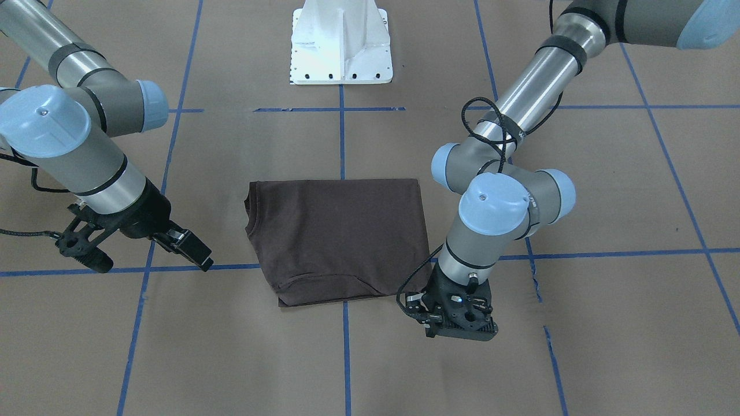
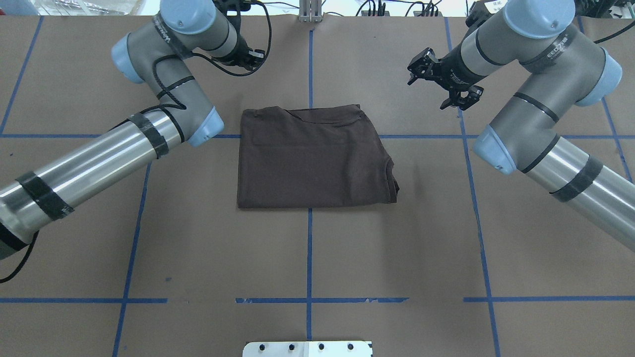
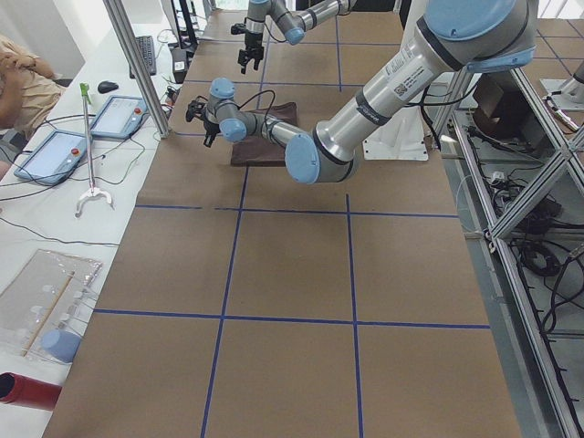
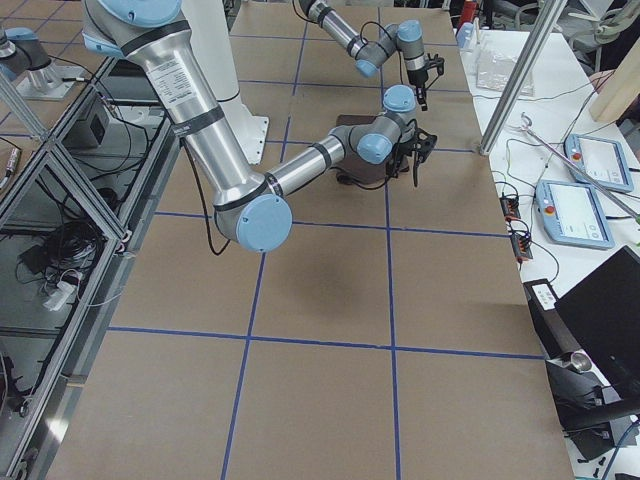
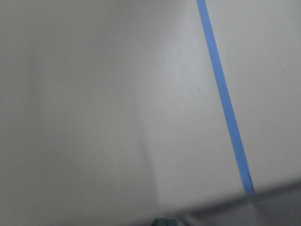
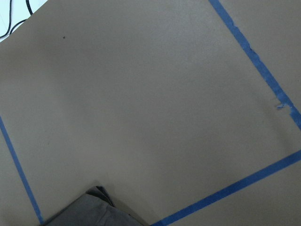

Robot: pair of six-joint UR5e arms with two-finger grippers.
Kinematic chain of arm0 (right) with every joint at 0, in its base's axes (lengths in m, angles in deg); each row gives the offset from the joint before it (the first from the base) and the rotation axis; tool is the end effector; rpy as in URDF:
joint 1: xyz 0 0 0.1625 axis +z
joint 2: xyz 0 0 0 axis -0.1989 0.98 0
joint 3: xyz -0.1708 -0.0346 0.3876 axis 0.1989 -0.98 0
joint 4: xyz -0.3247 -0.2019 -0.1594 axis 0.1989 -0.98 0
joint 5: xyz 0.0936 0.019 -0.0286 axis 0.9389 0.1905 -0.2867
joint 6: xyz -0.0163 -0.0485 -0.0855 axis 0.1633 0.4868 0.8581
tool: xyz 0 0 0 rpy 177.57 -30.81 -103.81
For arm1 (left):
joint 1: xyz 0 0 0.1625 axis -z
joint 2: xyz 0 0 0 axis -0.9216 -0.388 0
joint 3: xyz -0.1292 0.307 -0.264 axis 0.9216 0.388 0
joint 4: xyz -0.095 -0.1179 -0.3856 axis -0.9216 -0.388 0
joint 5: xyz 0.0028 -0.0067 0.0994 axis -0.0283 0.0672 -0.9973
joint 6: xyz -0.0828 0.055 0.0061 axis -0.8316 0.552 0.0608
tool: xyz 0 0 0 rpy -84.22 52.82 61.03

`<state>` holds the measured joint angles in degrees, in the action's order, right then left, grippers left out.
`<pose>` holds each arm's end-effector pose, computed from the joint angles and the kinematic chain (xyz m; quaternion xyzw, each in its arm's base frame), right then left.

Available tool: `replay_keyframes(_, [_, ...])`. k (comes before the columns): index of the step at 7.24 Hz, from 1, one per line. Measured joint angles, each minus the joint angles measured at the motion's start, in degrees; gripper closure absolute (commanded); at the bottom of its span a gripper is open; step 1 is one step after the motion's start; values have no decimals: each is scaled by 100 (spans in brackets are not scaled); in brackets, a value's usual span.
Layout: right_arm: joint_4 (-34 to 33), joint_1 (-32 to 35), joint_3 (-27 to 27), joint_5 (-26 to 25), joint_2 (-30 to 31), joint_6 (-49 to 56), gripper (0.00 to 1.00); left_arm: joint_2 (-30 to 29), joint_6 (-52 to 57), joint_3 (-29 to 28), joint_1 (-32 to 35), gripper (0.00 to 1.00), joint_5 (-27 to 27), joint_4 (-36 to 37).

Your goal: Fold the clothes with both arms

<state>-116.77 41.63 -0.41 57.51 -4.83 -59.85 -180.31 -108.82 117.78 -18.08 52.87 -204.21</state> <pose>-0.3431 -0.5931 0.3238 -0.0301 -0.4792 0.2835 0.8301 0.4756 -0.7019 0.2752 0.2081 0.4429 -0.0166 0.8719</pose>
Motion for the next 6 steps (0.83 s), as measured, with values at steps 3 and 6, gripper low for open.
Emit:
replay_keyframes(3, [-5,445,428,61,971,1538,0,2011,1172,1909,871,100,1064,8])
replay_keyframes(6, [-385,1961,703,890,2315,5388,0,3598,3217,2518,2445,100,2186,53])
